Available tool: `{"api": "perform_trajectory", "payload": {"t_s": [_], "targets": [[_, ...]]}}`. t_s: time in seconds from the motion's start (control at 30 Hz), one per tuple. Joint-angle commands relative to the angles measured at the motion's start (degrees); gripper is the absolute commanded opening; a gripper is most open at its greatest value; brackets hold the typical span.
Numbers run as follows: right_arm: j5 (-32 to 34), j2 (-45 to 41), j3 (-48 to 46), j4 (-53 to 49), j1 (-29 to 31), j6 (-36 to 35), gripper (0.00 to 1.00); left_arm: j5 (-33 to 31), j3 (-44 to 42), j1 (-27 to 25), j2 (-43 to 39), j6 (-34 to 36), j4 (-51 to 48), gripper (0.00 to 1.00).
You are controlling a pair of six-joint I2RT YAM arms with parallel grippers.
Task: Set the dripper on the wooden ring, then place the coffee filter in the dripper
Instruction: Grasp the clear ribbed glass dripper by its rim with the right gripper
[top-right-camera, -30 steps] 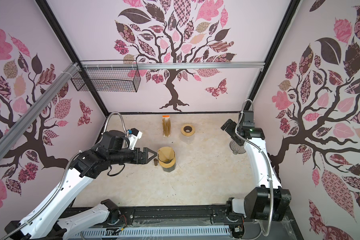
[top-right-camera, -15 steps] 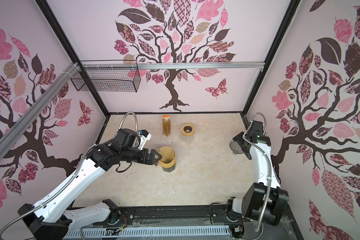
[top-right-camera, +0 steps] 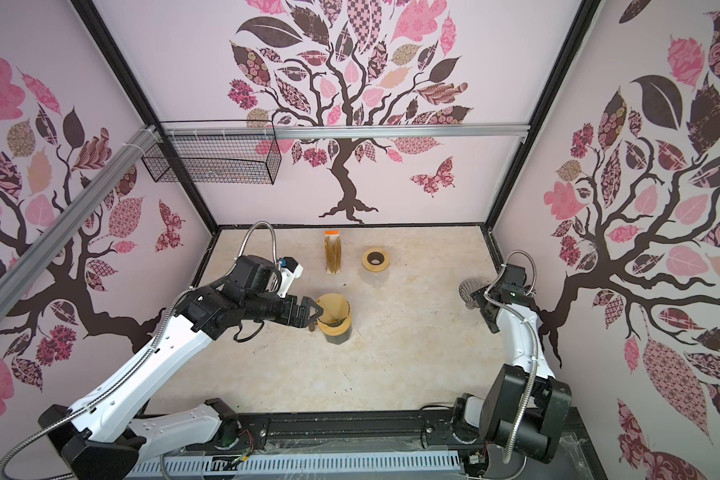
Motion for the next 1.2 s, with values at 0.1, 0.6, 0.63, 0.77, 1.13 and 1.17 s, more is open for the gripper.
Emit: {"api": "perform_trajectory", "payload": {"t_s": [0.1, 0.6, 0.63, 0.77, 1.13, 1.17], "targets": [[-2.23, 3.04, 1.38, 3.59, -1.79, 0.83, 0.69, -2.41, -0.09, 0.21, -3.13, 2.11, 1.43, 0.98], [-6.94, 8.64, -0.14, 7.98, -2.49, 2.72, 0.43, -2.79, -0.84, 0.24, -4.07, 2.68, 1.85, 0.98], [-7.04, 8.68, -0.22, 8.31, -2.49, 2.7, 0.41, -2.77, -0.76, 0.25, -4.08, 2.75, 1.85, 0.98], [-7.71, 9.74, -0.09, 8.7, -2.55, 2.84, 0.36, -2.87, -0.94, 0.22, -4.26, 2.69, 1.89, 0.98], [-9.09, 10.39, -1.46, 10.1, -2.57, 3.41, 0.22, -2.78, -0.97, 0.21, -3.98, 2.69, 2.19, 0.98], [-9.09, 10.43, -1.54, 10.21, -2.61, 3.45, 0.22, -2.79, -0.97, 0.21, -3.94, 2.67, 2.19, 0.98]]}}
